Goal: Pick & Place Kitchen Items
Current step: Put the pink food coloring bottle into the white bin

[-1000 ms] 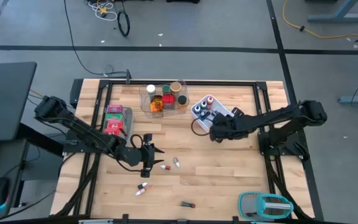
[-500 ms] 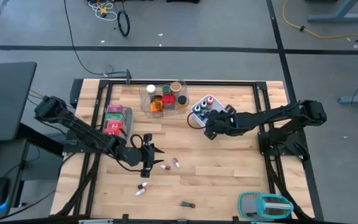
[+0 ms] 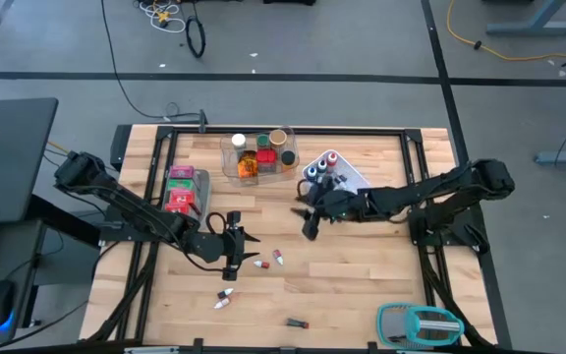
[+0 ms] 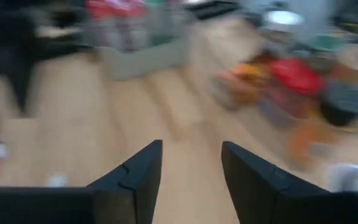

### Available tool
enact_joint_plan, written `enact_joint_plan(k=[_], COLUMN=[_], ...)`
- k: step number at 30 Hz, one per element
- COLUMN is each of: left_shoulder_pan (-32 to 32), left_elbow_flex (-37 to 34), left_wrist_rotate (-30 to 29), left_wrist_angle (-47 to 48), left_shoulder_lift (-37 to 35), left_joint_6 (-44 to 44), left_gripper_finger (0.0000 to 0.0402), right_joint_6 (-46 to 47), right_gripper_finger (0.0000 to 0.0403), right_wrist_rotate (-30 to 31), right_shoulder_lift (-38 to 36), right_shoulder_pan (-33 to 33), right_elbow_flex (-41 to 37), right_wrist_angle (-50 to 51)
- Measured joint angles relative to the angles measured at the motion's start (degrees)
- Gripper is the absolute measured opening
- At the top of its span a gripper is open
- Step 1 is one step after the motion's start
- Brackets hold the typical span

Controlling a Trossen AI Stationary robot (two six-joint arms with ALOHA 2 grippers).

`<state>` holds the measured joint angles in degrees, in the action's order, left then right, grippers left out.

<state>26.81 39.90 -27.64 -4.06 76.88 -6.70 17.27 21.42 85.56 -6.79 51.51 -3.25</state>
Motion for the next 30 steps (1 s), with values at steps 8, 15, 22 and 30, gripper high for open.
enact_joint_plan(k=[8, 15, 22, 30], left_shoulder_pan=[0.0, 0.0, 0.0, 0.0], left_elbow_flex=[0.0, 0.0, 0.0, 0.0], left_wrist_rotate=[0.0, 0.0, -0.2, -0.3], left_wrist_angle=[-0.8, -1.9, -2.8, -3.1], left_shoulder_lift=[0.0, 0.0, 0.0, 0.0], left_joint_6=[0.1, 0.6, 1.4, 1.6], left_gripper_finger=[0.0161, 0.0161, 0.0161, 0.0161], right_joint_6=[2.4, 6.7, 11.2, 12.3], right_gripper_finger=[0.0169, 0.0168, 0.0168, 0.0168], right_wrist_rotate=[-1.3, 0.3, 0.8, -0.6], right_shoulder_lift=[8.8, 19.2, 27.0, 31.5], right_shoulder_pan=[-8.0, -12.3, -13.1, -13.3], right_elbow_flex=[0.0, 0.0, 0.0, 2.1], right_wrist_angle=[-9.2, -16.6, -21.6, -27.6])
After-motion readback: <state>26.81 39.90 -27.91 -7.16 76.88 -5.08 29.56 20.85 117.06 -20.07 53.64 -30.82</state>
